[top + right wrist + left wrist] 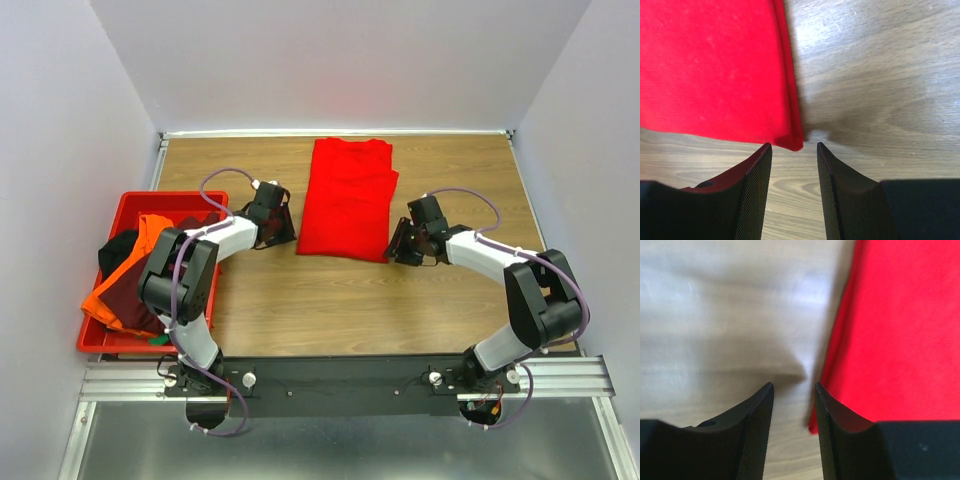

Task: Fold and stack the t-shirts
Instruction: Fold the tshirt

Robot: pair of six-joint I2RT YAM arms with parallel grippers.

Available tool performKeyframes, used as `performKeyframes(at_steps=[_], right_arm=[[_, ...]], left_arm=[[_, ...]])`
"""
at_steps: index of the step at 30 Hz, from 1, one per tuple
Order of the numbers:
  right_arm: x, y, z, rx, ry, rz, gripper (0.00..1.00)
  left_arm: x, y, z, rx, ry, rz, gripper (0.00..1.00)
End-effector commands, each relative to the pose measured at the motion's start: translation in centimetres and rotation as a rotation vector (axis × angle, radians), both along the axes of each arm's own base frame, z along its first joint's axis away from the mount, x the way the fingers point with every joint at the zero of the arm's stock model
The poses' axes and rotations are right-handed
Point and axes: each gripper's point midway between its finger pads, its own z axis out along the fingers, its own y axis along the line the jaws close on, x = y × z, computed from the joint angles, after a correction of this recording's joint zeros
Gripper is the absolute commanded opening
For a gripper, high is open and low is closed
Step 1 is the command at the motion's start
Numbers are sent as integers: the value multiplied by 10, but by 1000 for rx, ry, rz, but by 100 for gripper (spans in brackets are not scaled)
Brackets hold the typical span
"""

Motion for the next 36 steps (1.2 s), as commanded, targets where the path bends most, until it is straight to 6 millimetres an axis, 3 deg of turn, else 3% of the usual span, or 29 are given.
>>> performKeyframes(at_steps=[1, 6, 11, 22, 26, 28, 30, 36], right_arm=[[11, 13, 21, 70, -62, -8, 49], [16, 14, 19, 67, -58, -14, 49], [17, 16, 11, 64, -37, -22, 49], [10, 13, -5, 55, 3, -26, 48], [4, 12, -14, 47, 26, -27, 48], [3, 13, -15, 54, 35, -27, 40], [2, 13, -18, 54, 40, -24, 40], [2, 13, -18, 53, 40, -29, 40]], left_arm=[[-9, -15, 12, -72, -32, -48, 46], [-18, -21, 4, -105, -16, -76, 49], [-22, -26, 10, -145, -33, -96, 51], [-38, -15, 9, -129, -17, -62, 51], [-40, -16, 17, -147, -39, -69, 49], [-40, -18, 22, -164, -55, -80, 49], [-39, -22, 27, -181, -68, -94, 49], [-36, -27, 21, -187, -66, -125, 49]])
